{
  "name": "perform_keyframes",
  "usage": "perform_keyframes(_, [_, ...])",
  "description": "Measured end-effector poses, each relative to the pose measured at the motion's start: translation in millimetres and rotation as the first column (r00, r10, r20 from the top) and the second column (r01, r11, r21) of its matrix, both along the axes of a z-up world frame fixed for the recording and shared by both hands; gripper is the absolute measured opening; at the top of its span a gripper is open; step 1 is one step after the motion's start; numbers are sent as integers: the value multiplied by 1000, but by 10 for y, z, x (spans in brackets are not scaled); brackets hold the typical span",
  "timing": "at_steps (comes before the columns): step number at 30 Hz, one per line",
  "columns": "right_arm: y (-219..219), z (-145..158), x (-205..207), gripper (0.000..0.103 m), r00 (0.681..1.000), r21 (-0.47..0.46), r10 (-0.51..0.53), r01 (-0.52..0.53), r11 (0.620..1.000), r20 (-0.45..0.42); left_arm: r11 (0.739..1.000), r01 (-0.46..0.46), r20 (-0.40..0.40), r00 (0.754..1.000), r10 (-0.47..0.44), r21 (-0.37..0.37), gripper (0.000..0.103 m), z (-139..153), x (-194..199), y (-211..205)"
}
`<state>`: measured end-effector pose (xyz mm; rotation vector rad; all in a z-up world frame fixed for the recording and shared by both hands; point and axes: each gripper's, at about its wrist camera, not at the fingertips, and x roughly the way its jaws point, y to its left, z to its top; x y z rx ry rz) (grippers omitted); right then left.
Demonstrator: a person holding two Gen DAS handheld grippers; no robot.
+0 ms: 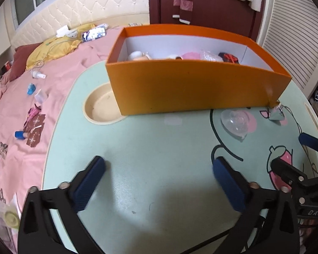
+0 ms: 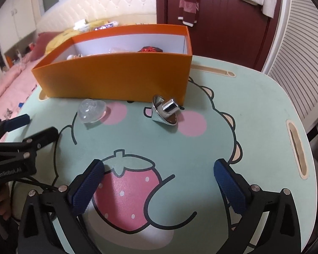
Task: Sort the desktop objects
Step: 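Pull both tools back from the orange box over the table, then grasp the clear heart piece with left tool while right tool grasps the silver ring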
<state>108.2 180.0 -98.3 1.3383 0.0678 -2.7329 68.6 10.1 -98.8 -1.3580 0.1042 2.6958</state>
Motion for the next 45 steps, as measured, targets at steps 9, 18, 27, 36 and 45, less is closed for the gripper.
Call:
perform_keyframes(9, [8, 73, 29, 103, 999, 2, 40, -40, 999, -29, 999, 42, -10, 999, -42, 17, 102, 139, 9, 24])
perform_keyframes(18, [101, 82, 25, 103, 1000, 0, 14, -14, 1000, -27, 990, 110, -31, 994, -108, 83, 102, 399, -126, 153])
perform_keyframes(27, [207, 100, 9, 103, 999, -5, -31, 31, 999, -34, 979, 196, -15, 981, -196, 54, 102, 352, -208, 342])
perform_keyframes(36, [233, 94, 10, 103, 999, -7, -15, 15, 1000, -38, 975, 215, -97, 973, -210, 47, 102, 565, -193, 216])
perform_keyframes(45, [259, 92, -3, 103, 999, -10, -7, 6, 1000, -41, 965, 258, -10, 966, -258, 41, 84, 282, -193, 534])
